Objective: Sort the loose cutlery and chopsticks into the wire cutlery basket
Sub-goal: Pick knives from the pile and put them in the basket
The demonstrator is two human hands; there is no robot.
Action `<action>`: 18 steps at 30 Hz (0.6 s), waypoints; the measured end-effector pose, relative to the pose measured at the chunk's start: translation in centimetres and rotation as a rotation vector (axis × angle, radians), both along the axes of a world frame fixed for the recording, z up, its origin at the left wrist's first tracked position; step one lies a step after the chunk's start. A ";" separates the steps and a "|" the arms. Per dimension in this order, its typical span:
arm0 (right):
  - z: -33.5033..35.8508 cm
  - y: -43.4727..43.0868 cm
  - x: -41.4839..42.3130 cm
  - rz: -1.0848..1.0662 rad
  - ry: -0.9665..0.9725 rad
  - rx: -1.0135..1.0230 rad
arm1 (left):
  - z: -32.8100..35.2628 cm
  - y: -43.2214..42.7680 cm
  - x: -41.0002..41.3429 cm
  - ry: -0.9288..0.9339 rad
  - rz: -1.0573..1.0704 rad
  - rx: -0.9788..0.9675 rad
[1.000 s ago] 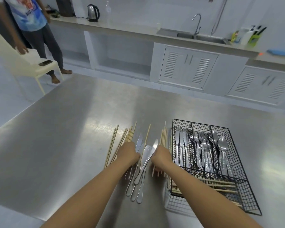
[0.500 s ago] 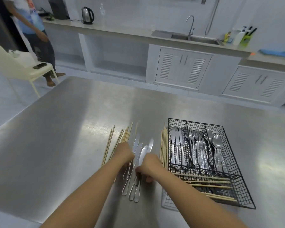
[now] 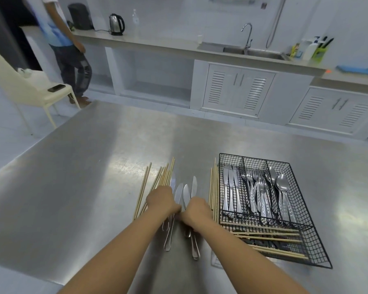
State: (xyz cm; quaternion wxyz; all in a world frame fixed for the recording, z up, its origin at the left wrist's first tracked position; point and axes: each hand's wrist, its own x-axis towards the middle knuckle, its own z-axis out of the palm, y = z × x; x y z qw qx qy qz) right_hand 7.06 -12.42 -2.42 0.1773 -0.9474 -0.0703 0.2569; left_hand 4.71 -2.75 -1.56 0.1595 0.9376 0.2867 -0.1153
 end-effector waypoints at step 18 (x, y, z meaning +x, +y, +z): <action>-0.4 -1.7 -1.0 -0.109 -0.035 0.222 | -0.3 -0.8 0.4 0.008 0.102 -0.245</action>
